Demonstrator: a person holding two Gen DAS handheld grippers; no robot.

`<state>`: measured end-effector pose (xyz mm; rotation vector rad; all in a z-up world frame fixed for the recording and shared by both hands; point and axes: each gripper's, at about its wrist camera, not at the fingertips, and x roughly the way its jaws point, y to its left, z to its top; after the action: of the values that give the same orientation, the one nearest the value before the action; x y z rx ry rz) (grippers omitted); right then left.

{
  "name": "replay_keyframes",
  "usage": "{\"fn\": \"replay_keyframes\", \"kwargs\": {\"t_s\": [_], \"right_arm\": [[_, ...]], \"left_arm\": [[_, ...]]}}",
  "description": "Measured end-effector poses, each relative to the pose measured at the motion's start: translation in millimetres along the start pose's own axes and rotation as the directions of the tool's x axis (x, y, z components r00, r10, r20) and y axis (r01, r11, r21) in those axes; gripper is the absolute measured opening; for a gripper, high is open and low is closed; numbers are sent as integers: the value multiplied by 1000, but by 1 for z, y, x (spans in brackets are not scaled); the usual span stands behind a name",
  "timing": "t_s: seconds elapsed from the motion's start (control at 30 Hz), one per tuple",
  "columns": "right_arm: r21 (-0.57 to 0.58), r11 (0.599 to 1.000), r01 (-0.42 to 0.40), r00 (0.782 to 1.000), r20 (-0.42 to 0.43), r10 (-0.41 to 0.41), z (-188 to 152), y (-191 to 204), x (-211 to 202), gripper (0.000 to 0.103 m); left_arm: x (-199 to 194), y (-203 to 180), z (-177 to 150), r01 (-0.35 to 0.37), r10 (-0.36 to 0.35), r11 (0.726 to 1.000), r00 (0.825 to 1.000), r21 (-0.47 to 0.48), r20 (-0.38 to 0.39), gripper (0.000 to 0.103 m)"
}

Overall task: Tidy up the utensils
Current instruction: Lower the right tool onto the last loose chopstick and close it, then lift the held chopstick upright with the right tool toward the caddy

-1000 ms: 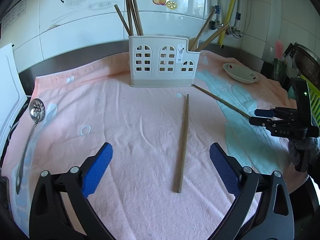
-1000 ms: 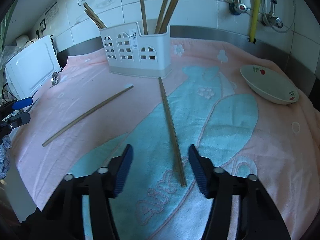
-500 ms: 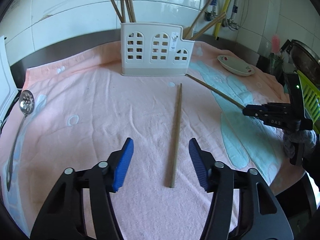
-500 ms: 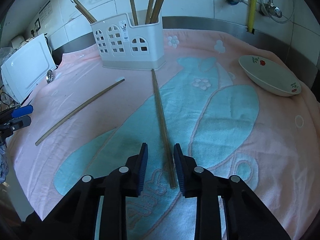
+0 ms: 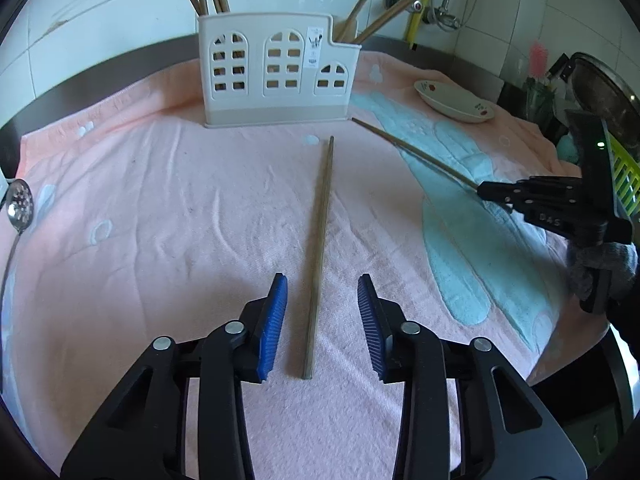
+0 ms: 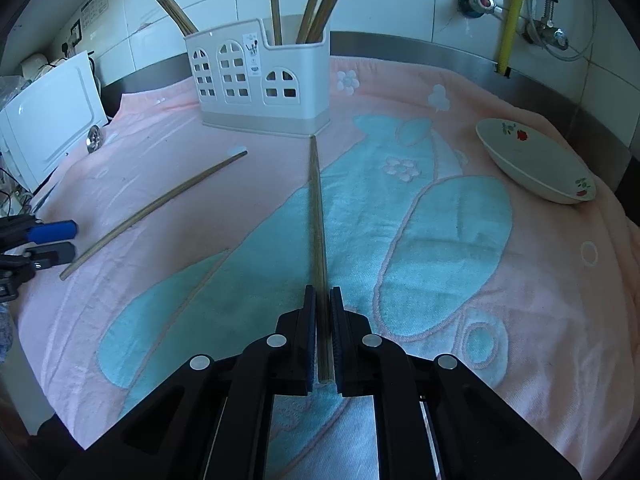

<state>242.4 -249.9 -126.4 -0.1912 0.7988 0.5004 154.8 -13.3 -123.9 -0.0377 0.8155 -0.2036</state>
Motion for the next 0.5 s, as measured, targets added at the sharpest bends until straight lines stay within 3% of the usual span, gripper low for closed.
{"fn": "replay_keyframes", "kwargs": {"t_s": [0.5], "right_arm": [[-8, 1000, 7, 983, 182, -5, 27, 17, -74, 6]], "left_arm": [[26, -3, 6, -54, 54, 999, 997, 10, -53, 12]]}}
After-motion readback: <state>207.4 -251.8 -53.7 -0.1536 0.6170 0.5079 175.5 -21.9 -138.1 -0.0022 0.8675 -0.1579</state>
